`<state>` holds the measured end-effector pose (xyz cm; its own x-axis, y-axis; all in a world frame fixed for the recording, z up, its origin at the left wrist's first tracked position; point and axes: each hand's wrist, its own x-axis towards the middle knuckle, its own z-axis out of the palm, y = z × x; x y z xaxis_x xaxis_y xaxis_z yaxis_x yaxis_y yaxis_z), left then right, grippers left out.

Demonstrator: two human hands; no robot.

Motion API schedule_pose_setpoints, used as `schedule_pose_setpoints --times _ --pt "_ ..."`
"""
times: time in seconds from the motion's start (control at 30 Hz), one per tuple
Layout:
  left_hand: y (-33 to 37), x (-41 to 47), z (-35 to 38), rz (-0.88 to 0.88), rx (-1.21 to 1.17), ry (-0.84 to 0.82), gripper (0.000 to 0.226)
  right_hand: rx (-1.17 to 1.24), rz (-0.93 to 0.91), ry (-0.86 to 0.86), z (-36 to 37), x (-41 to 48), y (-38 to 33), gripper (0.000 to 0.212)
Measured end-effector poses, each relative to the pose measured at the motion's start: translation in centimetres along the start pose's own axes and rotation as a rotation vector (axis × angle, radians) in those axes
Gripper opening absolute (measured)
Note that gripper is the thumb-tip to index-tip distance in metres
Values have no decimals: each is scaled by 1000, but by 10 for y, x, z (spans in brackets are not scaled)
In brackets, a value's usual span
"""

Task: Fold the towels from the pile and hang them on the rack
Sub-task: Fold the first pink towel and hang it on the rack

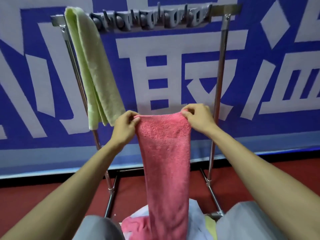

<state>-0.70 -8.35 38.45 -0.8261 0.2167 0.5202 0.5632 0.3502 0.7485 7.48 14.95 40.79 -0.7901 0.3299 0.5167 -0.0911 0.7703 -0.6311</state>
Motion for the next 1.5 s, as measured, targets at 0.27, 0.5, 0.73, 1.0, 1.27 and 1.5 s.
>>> schedule_pose_setpoints --times 0.27,0.5,0.73,1.0,1.27,1.5 --pt "-98 -53 65 -328 -25 -242 17 53 226 -138 80 -39 72 14" --pt "-121 -73 80 -421 -9 -233 25 107 347 -218 105 -46 100 8" --pt "-106 -67 69 -529 -161 -166 19 457 479 -299 87 -41 88 11" --pt "-87 -77 54 -558 -160 -299 18 583 614 -296 68 -50 94 8" --pt "-67 -81 66 -688 -496 -195 8 727 682 -313 87 -60 76 2" --pt "-58 -89 87 -637 -590 -85 10 763 590 -402 117 -79 48 20"
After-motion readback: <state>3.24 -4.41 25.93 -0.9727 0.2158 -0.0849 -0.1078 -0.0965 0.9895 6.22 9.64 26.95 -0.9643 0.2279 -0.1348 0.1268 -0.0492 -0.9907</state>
